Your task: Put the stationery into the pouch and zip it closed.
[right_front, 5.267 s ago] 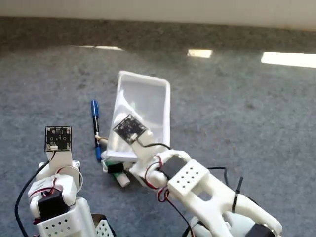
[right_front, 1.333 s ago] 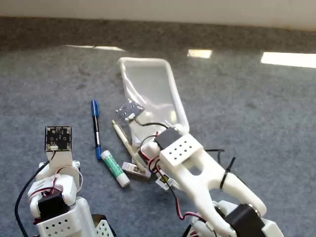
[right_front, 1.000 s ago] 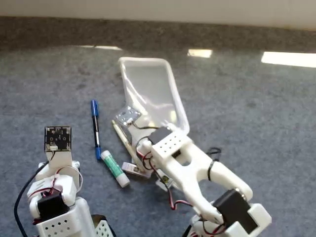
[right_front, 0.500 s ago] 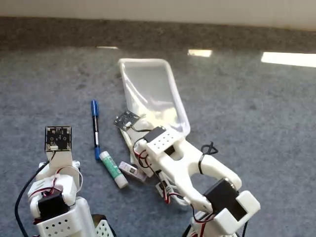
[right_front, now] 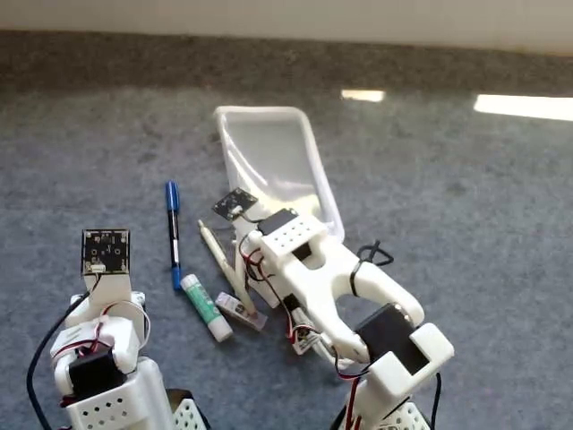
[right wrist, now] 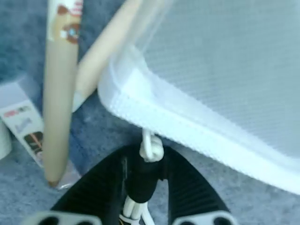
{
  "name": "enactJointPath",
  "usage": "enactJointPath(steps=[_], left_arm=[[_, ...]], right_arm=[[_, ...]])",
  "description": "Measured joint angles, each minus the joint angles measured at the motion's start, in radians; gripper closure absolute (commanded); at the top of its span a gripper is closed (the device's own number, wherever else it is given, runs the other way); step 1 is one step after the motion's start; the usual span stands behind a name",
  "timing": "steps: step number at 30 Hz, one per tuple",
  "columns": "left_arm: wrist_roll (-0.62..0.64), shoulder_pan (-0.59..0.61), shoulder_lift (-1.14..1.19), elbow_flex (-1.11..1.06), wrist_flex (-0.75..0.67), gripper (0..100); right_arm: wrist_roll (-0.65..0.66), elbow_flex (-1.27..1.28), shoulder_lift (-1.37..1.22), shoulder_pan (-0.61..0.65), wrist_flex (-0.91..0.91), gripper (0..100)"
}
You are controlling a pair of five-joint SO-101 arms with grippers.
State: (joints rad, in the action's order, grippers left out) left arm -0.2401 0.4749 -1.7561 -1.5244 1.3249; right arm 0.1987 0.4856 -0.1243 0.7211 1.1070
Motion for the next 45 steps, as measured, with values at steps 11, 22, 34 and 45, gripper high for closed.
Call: enactJointPath(steps=[11, 22, 34, 45], left_arm=[[0.0, 0.0, 0.0, 0.0, -0.014, 99], [0.153, -0.146, 0.006, 0.026, -0.121, 81], [0.173, -0.417, 0.0, 0.249, -0.121, 77], [0.356, -0.624, 0.0, 0.287, -0.075, 73]], right_arm=[[0.0, 0.203, 0.384, -0.026, -0.074, 99.3], [0.0, 0.43, 0.756, -0.054, -0.21, 99.3], [-0.025, 0.585, 1.138, -0.054, -0.267, 99.3], [-0.006, 0.651, 1.43, -0.054, -0.264, 99.2]])
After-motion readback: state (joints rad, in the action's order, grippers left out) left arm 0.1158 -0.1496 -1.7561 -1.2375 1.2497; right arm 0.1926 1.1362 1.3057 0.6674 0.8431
